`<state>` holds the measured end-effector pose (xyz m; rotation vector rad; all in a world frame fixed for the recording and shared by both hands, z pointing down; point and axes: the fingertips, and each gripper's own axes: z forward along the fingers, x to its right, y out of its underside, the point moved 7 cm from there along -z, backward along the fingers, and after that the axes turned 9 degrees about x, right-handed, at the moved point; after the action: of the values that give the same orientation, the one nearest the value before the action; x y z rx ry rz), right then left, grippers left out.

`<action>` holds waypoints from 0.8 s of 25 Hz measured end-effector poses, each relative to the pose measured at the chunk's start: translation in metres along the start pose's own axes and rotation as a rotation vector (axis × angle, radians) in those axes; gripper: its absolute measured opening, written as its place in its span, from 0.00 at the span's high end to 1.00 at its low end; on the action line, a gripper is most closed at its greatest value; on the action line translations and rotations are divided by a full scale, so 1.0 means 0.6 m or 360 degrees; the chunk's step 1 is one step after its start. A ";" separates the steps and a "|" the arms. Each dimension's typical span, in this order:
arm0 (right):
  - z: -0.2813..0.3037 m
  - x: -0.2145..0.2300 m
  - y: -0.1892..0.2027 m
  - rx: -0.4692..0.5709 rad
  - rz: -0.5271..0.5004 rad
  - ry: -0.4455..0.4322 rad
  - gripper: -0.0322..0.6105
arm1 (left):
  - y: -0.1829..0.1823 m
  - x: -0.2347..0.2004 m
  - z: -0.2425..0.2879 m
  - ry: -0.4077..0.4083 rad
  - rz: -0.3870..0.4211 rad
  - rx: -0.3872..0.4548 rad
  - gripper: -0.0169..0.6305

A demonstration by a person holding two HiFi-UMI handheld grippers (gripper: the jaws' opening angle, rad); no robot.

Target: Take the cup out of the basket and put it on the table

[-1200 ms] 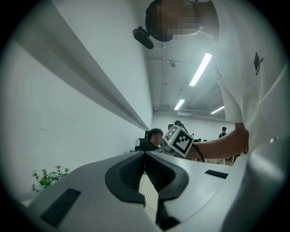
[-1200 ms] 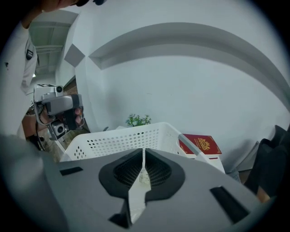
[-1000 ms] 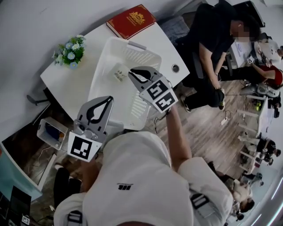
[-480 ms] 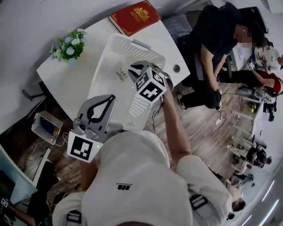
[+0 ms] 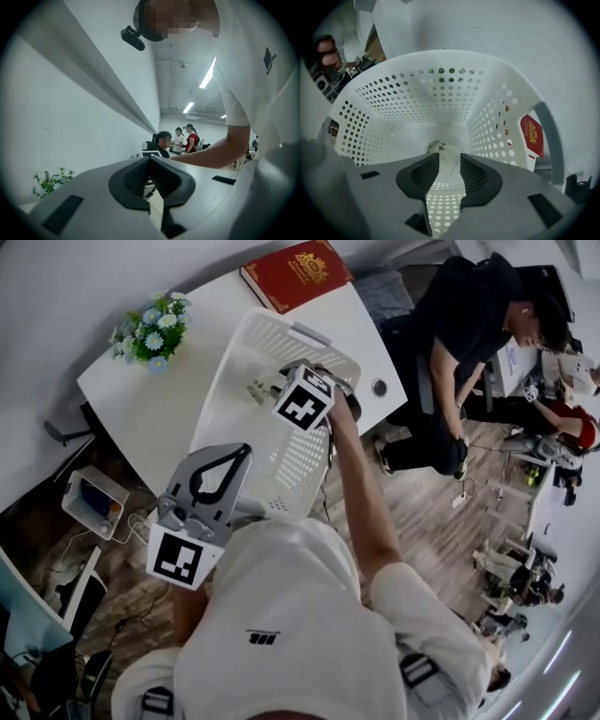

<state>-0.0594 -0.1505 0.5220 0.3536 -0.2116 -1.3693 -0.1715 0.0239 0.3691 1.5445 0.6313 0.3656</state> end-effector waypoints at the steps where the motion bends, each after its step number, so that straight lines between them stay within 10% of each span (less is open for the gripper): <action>1: 0.006 0.002 0.002 -0.0029 0.0011 -0.0009 0.75 | -0.001 0.000 0.000 0.0002 0.0001 0.0001 0.96; 13: 0.053 0.031 0.047 -0.0362 0.0198 -0.0106 0.64 | -0.001 -0.008 0.000 0.0008 0.0017 -0.0002 0.96; 20: 0.075 0.037 0.041 -0.0267 0.0305 -0.0228 0.64 | -0.002 -0.009 0.001 0.0004 0.0025 -0.0004 0.96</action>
<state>-0.0484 -0.1740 0.5716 0.0923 -0.2411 -1.2138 -0.1755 0.0200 0.3685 1.5477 0.6208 0.3803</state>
